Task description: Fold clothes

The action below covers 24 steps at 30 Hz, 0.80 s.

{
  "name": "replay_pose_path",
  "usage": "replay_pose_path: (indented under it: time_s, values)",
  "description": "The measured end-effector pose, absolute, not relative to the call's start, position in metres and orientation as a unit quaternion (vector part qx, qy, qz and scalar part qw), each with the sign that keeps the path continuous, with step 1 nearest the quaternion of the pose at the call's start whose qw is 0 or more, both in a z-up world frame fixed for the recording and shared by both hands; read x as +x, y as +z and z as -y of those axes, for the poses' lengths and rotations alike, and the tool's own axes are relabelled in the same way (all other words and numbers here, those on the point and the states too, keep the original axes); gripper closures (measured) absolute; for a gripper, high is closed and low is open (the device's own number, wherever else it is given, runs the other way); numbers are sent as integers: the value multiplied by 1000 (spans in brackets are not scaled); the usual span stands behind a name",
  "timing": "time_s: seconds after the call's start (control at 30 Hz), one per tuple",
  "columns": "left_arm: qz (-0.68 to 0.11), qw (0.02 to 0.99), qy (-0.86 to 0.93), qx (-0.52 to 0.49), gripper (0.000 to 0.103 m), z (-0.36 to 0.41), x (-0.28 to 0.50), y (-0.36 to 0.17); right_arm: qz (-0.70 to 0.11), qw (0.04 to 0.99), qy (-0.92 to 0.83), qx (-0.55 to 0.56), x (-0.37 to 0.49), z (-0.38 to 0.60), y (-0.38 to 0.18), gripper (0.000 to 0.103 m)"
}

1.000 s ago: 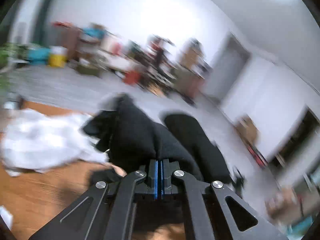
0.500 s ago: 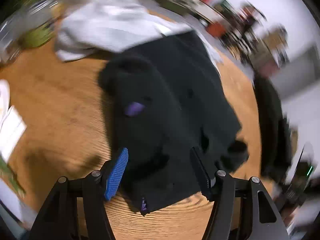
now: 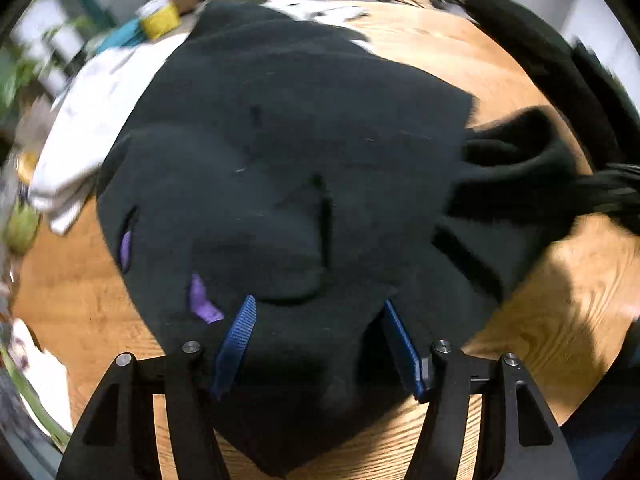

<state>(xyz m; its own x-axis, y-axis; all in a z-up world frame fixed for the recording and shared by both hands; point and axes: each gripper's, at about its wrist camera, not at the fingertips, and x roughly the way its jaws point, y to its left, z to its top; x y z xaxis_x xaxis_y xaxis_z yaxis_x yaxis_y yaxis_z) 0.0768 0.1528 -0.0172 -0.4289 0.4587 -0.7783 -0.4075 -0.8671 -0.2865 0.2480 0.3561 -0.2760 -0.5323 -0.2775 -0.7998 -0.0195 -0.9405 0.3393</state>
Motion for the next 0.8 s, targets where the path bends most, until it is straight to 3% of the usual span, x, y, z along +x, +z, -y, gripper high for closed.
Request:
replay_pose_path:
  time_s: [0.03, 0.17, 0.33, 0.37, 0.53, 0.6, 0.63, 0.7, 0.77, 0.8]
  values:
    - [37, 254, 849, -462, 80, -152, 76, -13, 168, 86, -872, 451, 255, -361, -258, 96]
    - [74, 247, 864, -433, 89, -148, 71, 3, 195, 76, -917, 340, 290, -387, -198, 97]
    - [126, 215, 862, -441, 90, -137, 57, -1, 205, 16, -956, 210, 338, -419, -148, 97]
    - [137, 206, 860, -447, 84, -134, 53, -4, 204, 3, -960, 190, 347, -424, -143, 97]
    - [177, 166, 845, -476, 83, -126, 37, -22, 195, -60, -975, 90, 392, -446, -115, 96]
    - [157, 169, 839, -493, 82, -132, 41, -33, 198, -82, -967, 141, 380, -445, -128, 94]
    - [149, 172, 835, -501, 82, -133, 43, -37, 201, -93, -959, 178, 370, -445, -136, 89]
    - [135, 178, 827, -516, 80, -134, 46, -44, 207, -114, -939, 250, 352, -447, -152, 38]
    - [120, 184, 819, -531, 72, -135, 50, -52, 232, -146, -920, 282, 353, -457, -171, 19]
    - [112, 186, 814, -538, 68, -135, 51, -56, 244, -152, -909, 302, 356, -462, -180, 17]
